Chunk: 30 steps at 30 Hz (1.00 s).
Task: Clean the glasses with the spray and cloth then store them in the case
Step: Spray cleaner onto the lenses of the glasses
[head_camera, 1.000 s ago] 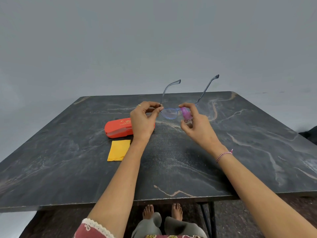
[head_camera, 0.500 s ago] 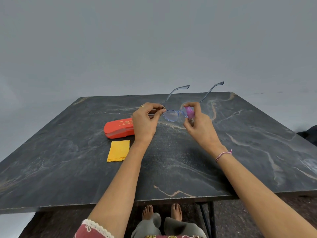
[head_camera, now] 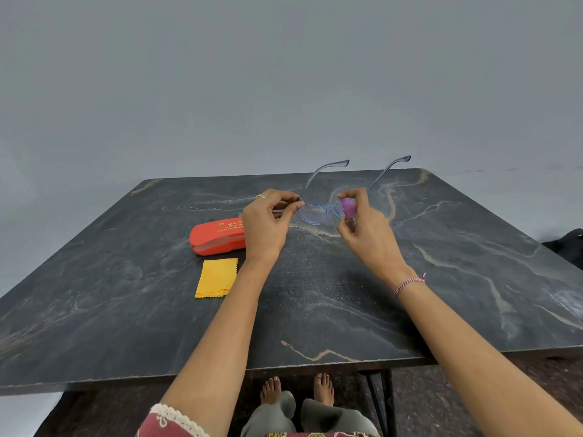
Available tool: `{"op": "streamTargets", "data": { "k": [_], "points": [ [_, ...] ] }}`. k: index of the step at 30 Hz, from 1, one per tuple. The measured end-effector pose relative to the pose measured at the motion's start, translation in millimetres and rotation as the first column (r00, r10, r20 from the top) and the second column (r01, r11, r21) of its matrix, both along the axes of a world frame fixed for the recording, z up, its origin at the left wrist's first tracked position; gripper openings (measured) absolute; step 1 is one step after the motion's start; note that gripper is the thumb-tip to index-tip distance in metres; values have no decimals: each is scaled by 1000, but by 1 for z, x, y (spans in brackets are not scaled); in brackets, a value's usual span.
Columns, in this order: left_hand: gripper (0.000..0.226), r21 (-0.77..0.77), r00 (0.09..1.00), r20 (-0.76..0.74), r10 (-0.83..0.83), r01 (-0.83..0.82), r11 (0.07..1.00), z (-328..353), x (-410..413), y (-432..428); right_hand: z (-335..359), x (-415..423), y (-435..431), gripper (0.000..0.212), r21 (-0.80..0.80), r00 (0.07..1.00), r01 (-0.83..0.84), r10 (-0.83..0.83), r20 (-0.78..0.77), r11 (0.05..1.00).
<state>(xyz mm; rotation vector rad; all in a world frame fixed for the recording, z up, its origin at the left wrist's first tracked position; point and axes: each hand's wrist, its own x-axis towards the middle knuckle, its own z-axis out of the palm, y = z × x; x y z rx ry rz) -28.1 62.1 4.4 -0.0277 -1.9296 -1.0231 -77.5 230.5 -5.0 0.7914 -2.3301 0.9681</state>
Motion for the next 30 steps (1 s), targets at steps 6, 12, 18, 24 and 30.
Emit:
{"op": "streamTargets", "data": {
  "k": [6,12,18,24,30],
  "points": [
    [9,-5,1000,0,9,-9,1000,1,2,0,1,0,1,40,-80,998,-54,57,30,995],
    [10,28,999,-8,40,-40,999,3,2,-1,0,1,1,37,-81,995,-72,78,64,994],
    [10,41,999,-7,39,-39,998,3,3,-2,1,-4,4,36,-194,998,-16,28,60,981],
    [8,113,999,-18,50,-48,992,3,0,-7,4,-10,16,37,-170,995,80,-70,65,982],
    [8,165,997,10,78,-79,983,2,-2,-10,5,-12,20,33,-226,988,146,-132,76,963]
  ]
}}
